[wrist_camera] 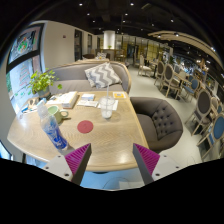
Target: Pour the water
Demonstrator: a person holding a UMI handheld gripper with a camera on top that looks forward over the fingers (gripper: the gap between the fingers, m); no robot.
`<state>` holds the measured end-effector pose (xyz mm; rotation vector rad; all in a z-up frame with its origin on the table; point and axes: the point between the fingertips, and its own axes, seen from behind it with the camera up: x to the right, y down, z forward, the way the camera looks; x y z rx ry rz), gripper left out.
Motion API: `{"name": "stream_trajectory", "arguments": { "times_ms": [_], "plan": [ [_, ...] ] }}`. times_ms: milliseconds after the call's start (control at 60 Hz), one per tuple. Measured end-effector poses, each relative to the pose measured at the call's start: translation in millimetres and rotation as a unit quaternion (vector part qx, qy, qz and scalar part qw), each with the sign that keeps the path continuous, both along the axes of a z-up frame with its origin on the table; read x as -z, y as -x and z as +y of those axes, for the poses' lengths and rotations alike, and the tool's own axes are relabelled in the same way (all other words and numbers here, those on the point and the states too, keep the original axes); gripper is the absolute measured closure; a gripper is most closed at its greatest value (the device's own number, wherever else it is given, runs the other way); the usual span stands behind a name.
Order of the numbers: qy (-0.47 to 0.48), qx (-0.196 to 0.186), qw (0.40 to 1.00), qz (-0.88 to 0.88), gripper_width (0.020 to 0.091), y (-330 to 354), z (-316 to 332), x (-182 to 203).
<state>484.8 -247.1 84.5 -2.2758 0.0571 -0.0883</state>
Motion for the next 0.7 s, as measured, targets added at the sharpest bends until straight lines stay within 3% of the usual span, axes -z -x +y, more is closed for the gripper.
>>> {"name": "stream_trajectory", "arguments": {
  "times_ms": [100, 183, 200, 267, 367, 583, 700],
  "plan": [
    [0.004, -0.004, 1.000, 0.004, 0.0246, 37.9, -27.9, -8.1],
    [0.001, -0.017, 1.000, 0.010, 0.0247, 65.3, -35.5, 15.5],
    [0.004, -0.017, 1.000, 0.009, 0.0247, 82.8, -41.1, 0.2],
    [-0.011, -0.028, 0.999, 0.017, 0.0244, 109.5, -31.3, 21.0],
    [-0.038, -0.038, 0.998, 0.024, 0.0243, 139.9, -23.6, 21.4],
    [-0.095, -0.021, 0.995, 0.035, 0.0250, 153.6, 26.2, 58.8],
    [-0.114, -0.014, 0.993, 0.038, 0.0307, 125.8, 54.0, 97.1]
  ]
}}
